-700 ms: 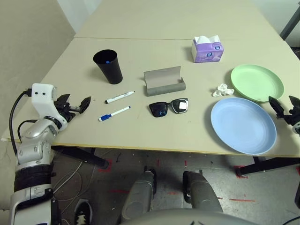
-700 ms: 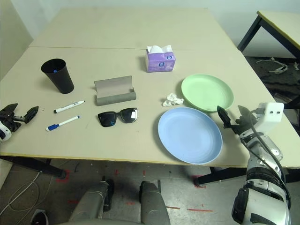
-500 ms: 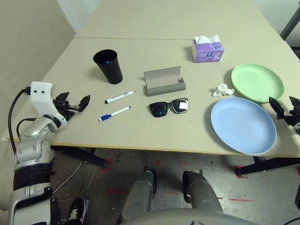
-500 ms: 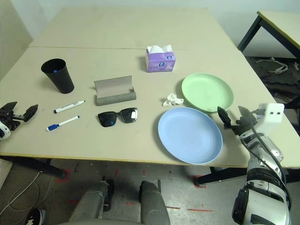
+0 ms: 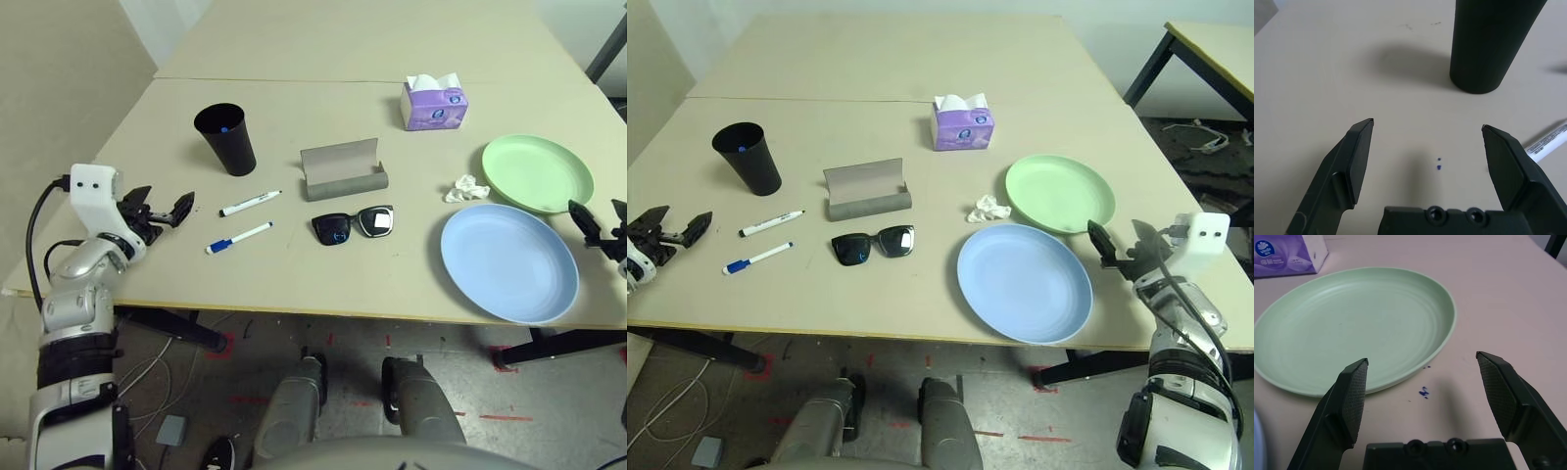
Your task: Organize and tidy the items on the table.
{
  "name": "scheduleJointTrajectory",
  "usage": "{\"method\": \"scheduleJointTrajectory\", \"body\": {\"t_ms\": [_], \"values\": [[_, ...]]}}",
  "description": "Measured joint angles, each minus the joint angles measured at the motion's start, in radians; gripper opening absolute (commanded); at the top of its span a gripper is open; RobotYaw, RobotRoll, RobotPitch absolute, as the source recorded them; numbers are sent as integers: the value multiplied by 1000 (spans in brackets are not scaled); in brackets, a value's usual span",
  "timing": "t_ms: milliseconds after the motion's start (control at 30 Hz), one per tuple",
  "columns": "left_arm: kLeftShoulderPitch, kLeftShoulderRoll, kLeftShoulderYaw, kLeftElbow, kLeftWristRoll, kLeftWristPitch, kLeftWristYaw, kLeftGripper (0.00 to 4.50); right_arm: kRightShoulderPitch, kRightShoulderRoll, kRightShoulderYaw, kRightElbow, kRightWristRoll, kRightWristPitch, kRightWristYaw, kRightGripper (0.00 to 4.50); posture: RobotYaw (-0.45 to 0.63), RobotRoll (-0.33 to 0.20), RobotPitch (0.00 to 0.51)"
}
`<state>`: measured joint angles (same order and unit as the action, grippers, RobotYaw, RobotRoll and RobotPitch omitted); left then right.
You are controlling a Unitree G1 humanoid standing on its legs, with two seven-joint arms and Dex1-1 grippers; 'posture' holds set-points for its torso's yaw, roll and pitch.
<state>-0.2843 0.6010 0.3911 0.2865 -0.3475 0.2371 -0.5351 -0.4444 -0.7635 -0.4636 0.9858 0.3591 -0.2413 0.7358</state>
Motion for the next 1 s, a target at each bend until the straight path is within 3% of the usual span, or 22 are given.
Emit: {"method": "scheduleJointTrajectory", "body": {"t_ms": [167,400,700,867,1000], "values": [[-4,-25,41,-8,-61,-50,-26,4480,1,-6,0,1,-3,0,5,4500,-101,0,177],[86,-6,-16,-174,-194,-12,-283,4480,13,-23,-3,-37,20,79,32,4500,-115,0,169],[71,85,-239,-259,-161,-17,-561,4480,16,-172,-17,-242,72,434,131,4500,-168,0,162],[17,86,-282,-242,-160,-77,-663,4480,4,-278,36,-438,53,659,115,4500,-192,0,164],[-27,76,-295,-208,-161,-112,-704,4480,76,-338,107,-624,56,867,160,4500,-200,0,168]]}}
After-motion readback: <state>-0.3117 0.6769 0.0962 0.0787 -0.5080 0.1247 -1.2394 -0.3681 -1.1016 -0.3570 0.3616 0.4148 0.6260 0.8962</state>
